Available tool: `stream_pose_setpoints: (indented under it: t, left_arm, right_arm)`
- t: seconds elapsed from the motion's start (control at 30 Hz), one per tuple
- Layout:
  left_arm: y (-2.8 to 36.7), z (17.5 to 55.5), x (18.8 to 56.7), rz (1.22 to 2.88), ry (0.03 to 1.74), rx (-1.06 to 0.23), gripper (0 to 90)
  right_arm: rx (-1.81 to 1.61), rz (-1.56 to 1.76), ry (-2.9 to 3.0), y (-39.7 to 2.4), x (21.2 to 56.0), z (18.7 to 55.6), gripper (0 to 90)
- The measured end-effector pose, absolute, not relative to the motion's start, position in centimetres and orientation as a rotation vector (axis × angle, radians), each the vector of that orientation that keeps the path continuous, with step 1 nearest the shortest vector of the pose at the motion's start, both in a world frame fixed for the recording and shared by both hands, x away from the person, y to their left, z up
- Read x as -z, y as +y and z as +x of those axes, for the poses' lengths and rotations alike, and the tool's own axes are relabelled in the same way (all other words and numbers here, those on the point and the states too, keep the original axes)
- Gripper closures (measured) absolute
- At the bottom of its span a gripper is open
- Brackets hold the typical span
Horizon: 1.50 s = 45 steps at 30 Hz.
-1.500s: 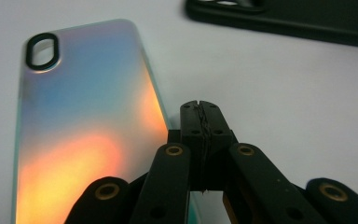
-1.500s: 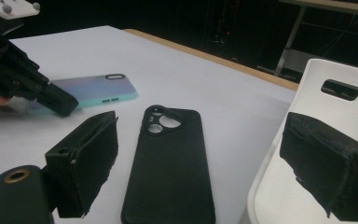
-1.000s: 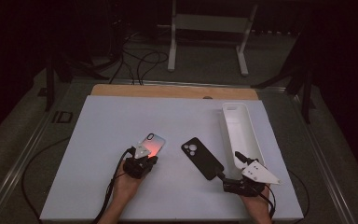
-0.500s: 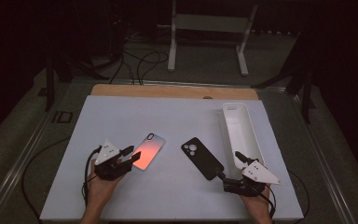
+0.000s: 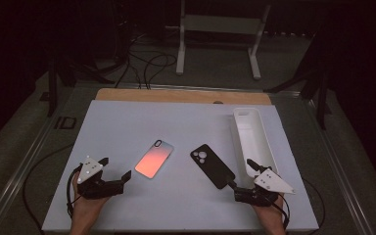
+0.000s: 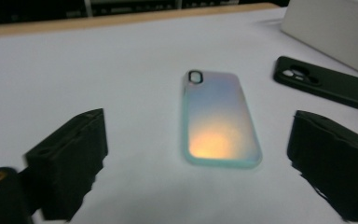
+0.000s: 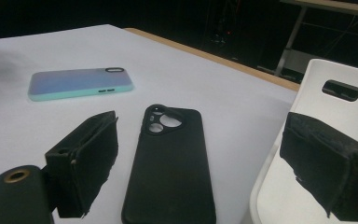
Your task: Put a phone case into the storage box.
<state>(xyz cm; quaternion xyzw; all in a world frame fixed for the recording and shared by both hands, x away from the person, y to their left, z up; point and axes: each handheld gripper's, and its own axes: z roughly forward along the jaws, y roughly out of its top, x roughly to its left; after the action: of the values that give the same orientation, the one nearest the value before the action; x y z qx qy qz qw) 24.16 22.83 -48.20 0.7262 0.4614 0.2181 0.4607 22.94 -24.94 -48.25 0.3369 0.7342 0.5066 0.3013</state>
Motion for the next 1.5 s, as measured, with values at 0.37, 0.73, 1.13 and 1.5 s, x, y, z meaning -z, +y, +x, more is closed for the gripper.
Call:
stream_pose_setpoints:
  t: [0.37,0.73,1.13,1.5]
  left_arm:
    - [23.0,24.8,48.5,1.8,1.162,-0.501,1.2]
    - [21.4,26.4,47.2,1.884,1.174,-0.474,0.3]
    - [18.9,29.7,48.1,2.056,1.233,-0.394,0.0]
    - [16.7,31.8,48.9,2.153,1.245,-0.356,0.0]
  right_arm:
    - [-1.342,0.895,1.951,-24.9,48.3,22.9,11.2]
    - [-1.344,0.897,1.95,-24.8,48.3,23.1,11.2]
    - [-1.344,0.898,1.954,-24.8,48.4,23.1,11.2]
    - [-1.346,0.9,1.954,-24.8,48.4,23.1,11.2]
